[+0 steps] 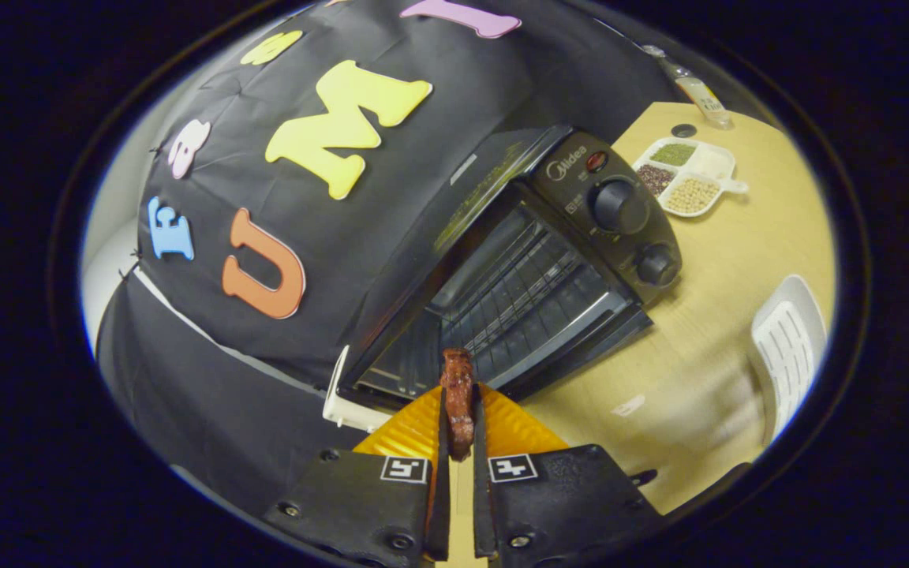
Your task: Open the toaster oven, put the food inside, and close the toaster oven door.
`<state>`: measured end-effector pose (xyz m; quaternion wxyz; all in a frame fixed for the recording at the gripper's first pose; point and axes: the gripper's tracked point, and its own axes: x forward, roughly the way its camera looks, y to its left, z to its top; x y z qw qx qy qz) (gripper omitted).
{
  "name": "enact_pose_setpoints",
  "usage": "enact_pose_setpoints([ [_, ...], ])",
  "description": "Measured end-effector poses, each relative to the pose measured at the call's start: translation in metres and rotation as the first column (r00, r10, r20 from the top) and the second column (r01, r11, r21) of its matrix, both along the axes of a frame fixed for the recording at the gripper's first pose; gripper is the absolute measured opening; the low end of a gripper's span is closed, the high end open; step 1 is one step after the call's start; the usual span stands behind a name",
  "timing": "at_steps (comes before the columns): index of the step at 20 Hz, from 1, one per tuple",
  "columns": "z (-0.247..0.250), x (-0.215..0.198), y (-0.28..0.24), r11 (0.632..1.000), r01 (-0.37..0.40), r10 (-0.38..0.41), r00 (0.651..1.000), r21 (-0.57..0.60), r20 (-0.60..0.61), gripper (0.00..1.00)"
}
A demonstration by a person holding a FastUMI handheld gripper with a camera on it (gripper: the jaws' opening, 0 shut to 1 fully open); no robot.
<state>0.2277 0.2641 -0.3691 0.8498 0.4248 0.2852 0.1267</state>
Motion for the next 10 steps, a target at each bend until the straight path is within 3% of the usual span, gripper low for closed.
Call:
enact_pose_setpoints([
  [10,-0.034,0.074,0.012,0.966,0.248,-0.249,0.969,0.078,-0.006,0.15],
])
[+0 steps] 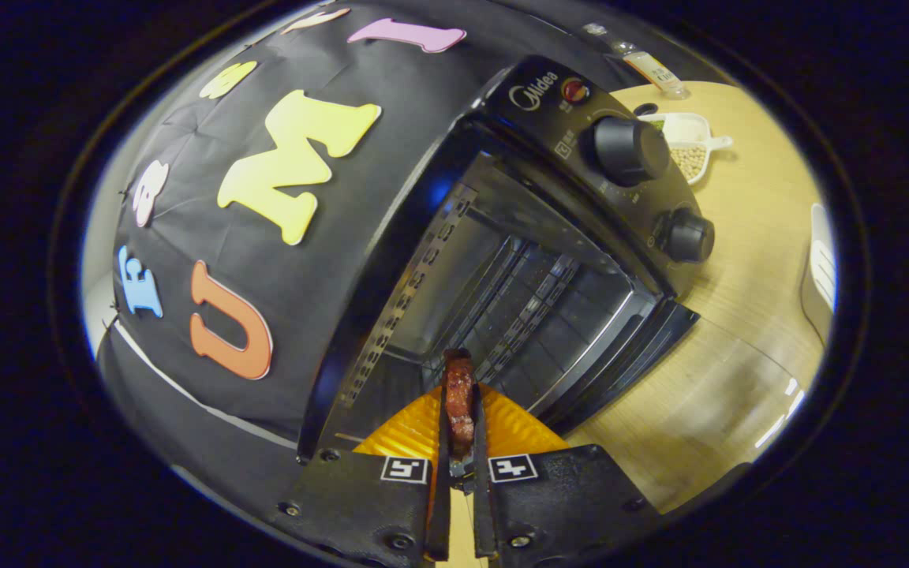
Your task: Open the toaster oven, put the food inside, and close the toaster oven door.
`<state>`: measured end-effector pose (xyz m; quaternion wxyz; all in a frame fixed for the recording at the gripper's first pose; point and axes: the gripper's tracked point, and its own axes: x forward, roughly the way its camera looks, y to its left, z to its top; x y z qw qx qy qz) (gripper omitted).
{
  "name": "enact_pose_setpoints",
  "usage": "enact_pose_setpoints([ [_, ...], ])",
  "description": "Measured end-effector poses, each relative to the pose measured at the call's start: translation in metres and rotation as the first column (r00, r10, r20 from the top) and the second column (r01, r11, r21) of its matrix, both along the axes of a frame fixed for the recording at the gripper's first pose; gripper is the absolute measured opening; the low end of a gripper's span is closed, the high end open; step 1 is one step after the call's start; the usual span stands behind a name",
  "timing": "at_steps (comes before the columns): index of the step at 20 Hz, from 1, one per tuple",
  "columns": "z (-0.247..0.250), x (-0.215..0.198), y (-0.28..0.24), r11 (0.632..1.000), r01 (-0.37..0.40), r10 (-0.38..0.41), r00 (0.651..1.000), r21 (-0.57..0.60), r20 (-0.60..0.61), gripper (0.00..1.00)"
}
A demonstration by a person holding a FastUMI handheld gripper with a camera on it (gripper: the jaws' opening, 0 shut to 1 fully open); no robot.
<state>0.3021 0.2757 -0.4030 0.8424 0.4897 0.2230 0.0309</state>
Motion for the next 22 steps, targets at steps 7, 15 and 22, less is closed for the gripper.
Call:
enact_pose_setpoints([
  [7,-0.017,0.018,0.009,0.997,0.047,-0.048,0.999,-0.066,-0.004,0.16],
  [15,-0.020,0.013,0.003,0.913,-0.036,0.032,0.999,-0.407,-0.018,0.34],
  [22,-0.030,-0.001,-0.005,0.812,-0.119,0.102,0.993,-0.571,-0.061,0.74],
])
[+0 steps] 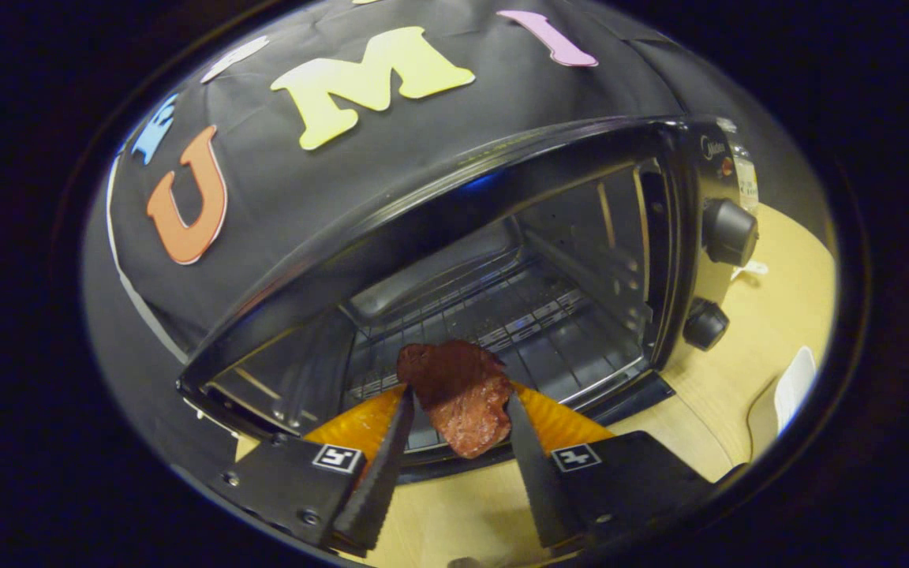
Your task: Open the toaster oven, put the food inside, and close the toaster oven door.
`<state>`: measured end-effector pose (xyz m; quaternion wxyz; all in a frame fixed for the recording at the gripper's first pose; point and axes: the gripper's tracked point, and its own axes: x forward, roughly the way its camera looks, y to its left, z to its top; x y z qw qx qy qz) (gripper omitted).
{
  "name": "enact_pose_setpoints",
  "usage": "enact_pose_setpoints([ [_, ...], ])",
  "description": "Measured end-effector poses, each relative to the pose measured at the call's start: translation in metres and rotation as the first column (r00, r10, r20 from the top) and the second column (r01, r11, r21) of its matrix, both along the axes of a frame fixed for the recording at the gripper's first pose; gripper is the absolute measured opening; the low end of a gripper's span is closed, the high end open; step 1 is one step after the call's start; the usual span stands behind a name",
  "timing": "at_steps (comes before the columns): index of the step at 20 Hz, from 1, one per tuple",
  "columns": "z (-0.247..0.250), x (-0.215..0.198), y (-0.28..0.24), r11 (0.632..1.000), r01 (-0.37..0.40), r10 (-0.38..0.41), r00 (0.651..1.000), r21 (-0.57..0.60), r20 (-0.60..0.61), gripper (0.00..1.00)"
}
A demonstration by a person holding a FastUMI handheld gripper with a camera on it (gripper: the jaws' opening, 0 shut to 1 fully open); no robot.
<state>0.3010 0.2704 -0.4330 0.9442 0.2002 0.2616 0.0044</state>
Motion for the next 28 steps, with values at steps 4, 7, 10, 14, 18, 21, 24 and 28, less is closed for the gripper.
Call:
enact_pose_setpoints([
  [4,0.012,-0.007,-0.008,0.992,-0.045,0.049,0.998,-0.121,0.033,0.93],
  [7,0.021,-0.021,-0.009,0.982,-0.085,0.092,0.995,-0.167,0.039,0.94],
  [10,0.037,-0.044,-0.012,0.971,-0.131,0.142,0.989,-0.202,0.041,0.94],
  [14,0.059,-0.078,-0.022,0.940,-0.210,0.226,0.974,-0.269,0.031,0.94],
  [18,0.070,-0.120,-0.042,0.913,-0.260,0.271,0.962,-0.314,-0.008,0.94],
  [21,0.062,-0.152,-0.059,0.901,-0.287,0.285,0.957,-0.324,-0.057,0.94],
  [24,0.046,-0.183,-0.074,0.892,-0.305,0.287,0.952,-0.334,-0.103,0.95],
  [28,0.019,-0.215,-0.082,0.883,-0.335,0.296,0.941,-0.328,-0.162,0.95],
])
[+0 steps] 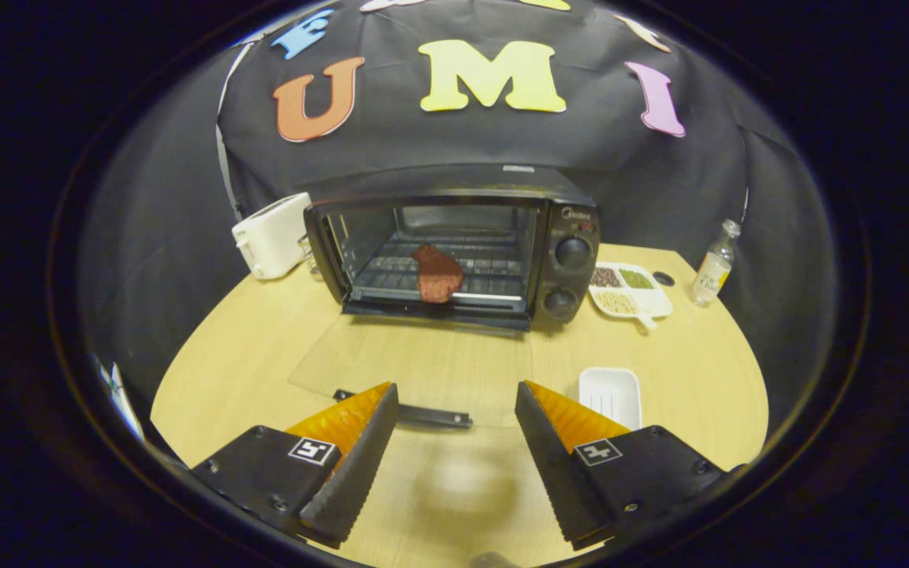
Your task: Open the toaster oven, put the food inside, and close the toaster oven door.
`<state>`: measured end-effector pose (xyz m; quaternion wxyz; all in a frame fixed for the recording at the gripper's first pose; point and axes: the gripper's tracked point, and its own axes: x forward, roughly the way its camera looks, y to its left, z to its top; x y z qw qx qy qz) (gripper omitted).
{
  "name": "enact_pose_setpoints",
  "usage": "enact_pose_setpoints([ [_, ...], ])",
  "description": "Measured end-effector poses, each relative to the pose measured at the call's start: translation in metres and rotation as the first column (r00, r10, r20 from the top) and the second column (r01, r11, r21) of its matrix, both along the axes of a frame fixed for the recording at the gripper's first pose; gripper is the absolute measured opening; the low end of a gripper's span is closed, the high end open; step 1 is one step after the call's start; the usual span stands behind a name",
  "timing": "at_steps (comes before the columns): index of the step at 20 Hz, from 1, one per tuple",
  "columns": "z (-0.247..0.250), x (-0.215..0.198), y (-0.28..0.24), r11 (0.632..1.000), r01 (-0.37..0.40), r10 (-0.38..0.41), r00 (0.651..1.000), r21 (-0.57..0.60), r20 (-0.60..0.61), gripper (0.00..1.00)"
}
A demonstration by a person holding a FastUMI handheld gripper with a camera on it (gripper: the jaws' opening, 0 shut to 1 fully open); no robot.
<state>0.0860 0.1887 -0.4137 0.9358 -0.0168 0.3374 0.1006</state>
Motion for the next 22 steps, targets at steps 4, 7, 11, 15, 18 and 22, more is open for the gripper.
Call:
enact_pose_setpoints([
  [4,-0.027,-0.025,0.006,1.000,-0.022,0.021,0.998,-0.005,-0.051,0.95],
  [7,-0.048,-0.033,0.018,0.999,-0.036,0.037,0.995,0.006,-0.092,0.95],
  [11,-0.068,-0.033,0.037,0.999,-0.052,0.053,0.992,0.011,-0.118,0.95],
  [15,-0.091,-0.021,0.044,0.999,-0.041,0.040,0.990,-0.003,-0.138,0.95],
  [18,-0.100,-0.008,0.043,1.000,-0.010,0.008,0.991,-0.013,-0.136,0.95],
  [22,-0.103,0.004,0.041,0.999,0.001,-0.005,0.994,-0.040,-0.107,0.95],
])
